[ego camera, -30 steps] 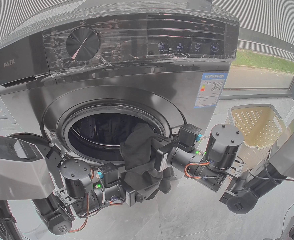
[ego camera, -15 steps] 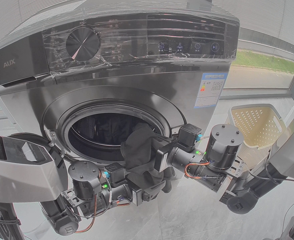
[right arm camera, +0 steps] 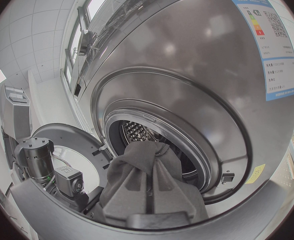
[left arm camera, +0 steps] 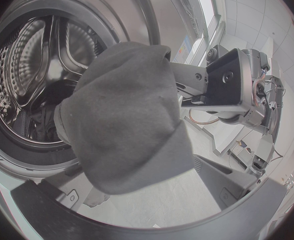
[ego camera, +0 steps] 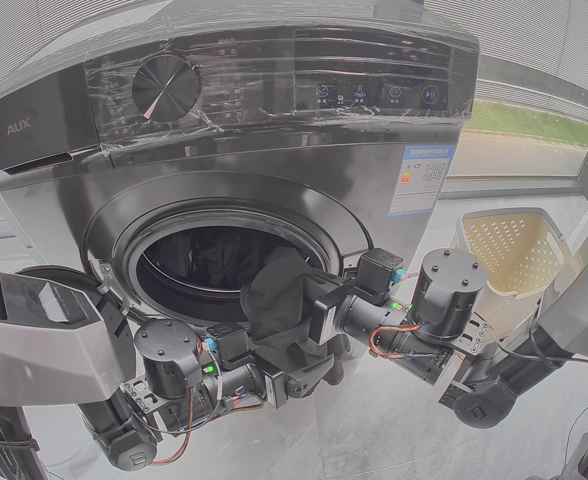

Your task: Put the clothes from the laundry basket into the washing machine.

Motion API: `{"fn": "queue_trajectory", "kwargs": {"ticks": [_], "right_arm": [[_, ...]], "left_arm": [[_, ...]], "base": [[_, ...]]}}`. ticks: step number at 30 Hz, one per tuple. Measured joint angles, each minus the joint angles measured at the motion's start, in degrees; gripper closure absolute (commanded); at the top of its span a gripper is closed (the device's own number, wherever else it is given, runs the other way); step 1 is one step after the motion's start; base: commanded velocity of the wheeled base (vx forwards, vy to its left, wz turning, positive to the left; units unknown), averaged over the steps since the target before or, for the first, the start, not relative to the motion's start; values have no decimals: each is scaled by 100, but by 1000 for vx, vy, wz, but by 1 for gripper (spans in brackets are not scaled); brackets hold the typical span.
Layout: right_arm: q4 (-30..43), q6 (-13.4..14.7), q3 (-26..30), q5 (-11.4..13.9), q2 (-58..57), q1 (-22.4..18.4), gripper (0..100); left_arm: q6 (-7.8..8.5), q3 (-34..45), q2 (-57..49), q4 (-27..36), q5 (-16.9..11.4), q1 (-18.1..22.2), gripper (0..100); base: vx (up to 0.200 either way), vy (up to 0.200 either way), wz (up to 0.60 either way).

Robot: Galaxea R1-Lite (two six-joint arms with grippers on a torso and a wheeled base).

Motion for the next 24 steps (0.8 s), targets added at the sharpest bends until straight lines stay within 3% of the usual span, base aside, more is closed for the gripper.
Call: {"fn": "queue_trajectory", "kwargs": {"ticks": [3,4,8,24], "right_arm": [[-2,0,0,0,0,11,100],[0,0,-2,0,0,15,100],[-7,0,-2,0,-2,20,100],[-18,9,96,2,-20,-2,100]], "left_arm": [[-88,-30,22,0,2,5,0],[-154,-52,33,2,10,5,100],[-213,-149,90,0,24,0,100],[-178,-91,105,0,76,22,100]], "base": [[0,0,0],[0,0,0],[0,0,0],[0,0,0]]}}
